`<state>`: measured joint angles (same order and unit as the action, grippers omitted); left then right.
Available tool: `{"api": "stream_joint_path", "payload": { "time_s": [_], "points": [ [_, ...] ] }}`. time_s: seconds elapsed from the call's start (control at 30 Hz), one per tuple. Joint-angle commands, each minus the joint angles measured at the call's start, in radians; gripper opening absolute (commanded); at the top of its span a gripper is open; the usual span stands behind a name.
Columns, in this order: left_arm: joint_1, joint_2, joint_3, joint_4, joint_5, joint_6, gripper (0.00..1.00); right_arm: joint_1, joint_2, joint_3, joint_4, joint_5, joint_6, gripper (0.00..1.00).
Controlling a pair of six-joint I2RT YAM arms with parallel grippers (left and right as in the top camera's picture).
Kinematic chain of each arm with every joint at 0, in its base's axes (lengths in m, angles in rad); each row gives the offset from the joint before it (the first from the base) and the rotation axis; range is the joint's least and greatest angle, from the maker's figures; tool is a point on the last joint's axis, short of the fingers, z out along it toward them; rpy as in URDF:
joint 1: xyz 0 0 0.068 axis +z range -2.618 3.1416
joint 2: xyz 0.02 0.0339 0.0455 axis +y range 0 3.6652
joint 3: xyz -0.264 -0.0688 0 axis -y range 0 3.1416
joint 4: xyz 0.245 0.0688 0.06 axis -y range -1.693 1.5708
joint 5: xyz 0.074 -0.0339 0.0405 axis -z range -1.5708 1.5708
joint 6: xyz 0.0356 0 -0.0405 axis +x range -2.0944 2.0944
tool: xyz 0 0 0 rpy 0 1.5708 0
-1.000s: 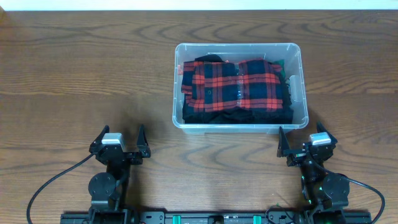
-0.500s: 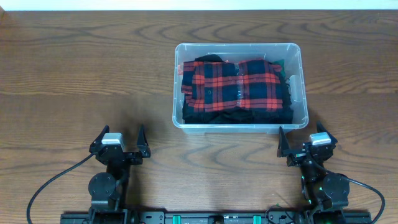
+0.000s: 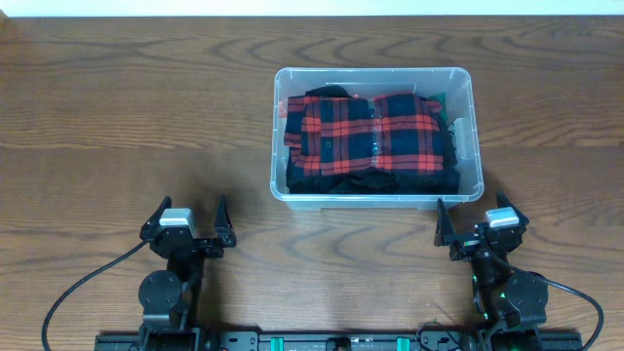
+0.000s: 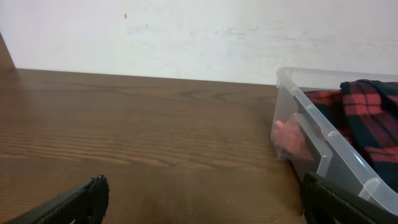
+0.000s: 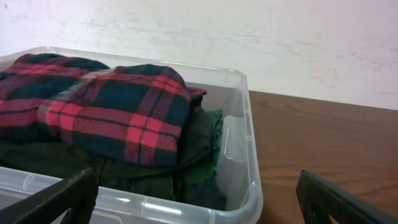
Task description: Pack container
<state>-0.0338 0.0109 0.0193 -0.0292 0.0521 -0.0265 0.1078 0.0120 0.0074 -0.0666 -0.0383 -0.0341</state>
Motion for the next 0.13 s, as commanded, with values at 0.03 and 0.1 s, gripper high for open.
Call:
{"api": "stream_joint_path", "payload": {
  "time_s": [0.03,0.1],
  "points": [
    [0.002,-0.010,-0.015,-0.038,-0.022,-0.005,0.98,-0.010,-0.006,-0.002,-0.003,-0.011,-0.008,0.99],
    [0.002,-0.010,-0.015,-0.038,-0.022,-0.005,0.98,-0.010,-0.006,-0.002,-0.003,-0.011,-0.008,0.99]
  ]
}}
